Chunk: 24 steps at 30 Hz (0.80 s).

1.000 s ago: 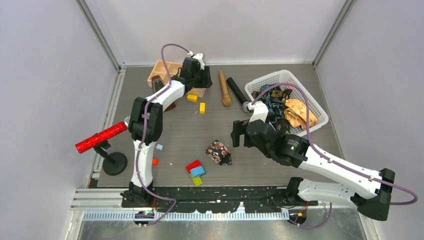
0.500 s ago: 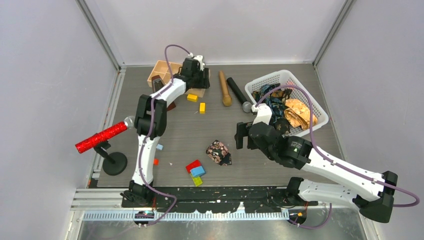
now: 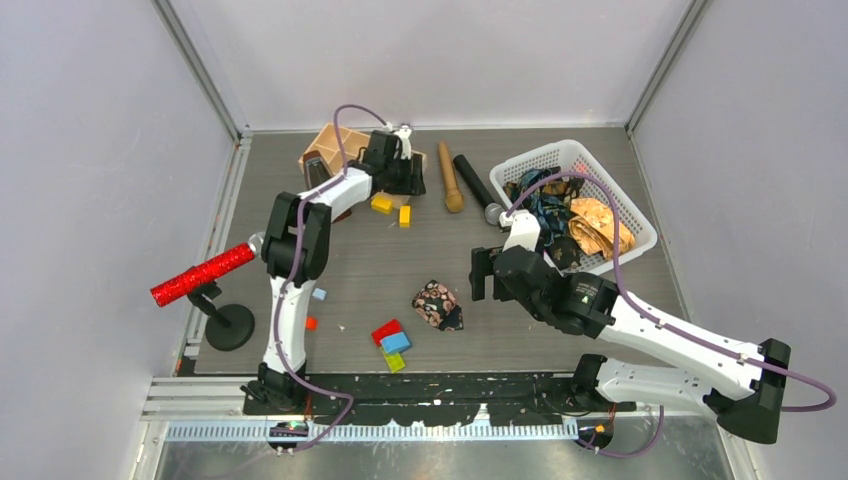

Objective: Roll the ties
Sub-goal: Move the storage box to the center of the board.

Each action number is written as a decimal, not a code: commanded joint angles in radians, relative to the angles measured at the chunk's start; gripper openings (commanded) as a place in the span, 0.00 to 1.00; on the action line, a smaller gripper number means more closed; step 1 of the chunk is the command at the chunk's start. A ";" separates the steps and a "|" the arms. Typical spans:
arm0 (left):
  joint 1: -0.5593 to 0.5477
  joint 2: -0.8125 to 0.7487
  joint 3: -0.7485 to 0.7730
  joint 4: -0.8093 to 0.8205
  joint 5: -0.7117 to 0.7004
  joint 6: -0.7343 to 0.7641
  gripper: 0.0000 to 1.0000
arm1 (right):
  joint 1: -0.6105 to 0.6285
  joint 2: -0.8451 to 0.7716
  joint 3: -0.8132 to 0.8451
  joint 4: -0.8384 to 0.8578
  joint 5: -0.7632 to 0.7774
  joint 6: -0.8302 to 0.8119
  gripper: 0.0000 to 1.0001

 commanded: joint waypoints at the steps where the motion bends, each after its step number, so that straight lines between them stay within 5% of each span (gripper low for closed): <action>1: -0.058 -0.085 -0.116 -0.021 0.072 -0.046 0.56 | 0.001 -0.010 -0.009 0.020 0.015 0.026 0.93; 15: -0.196 -0.252 -0.383 0.052 0.103 -0.115 0.54 | 0.000 -0.047 -0.034 -0.018 0.044 0.106 0.93; 24: -0.197 -0.368 -0.375 0.003 0.087 -0.104 0.62 | 0.001 -0.057 -0.078 -0.013 0.070 0.331 0.94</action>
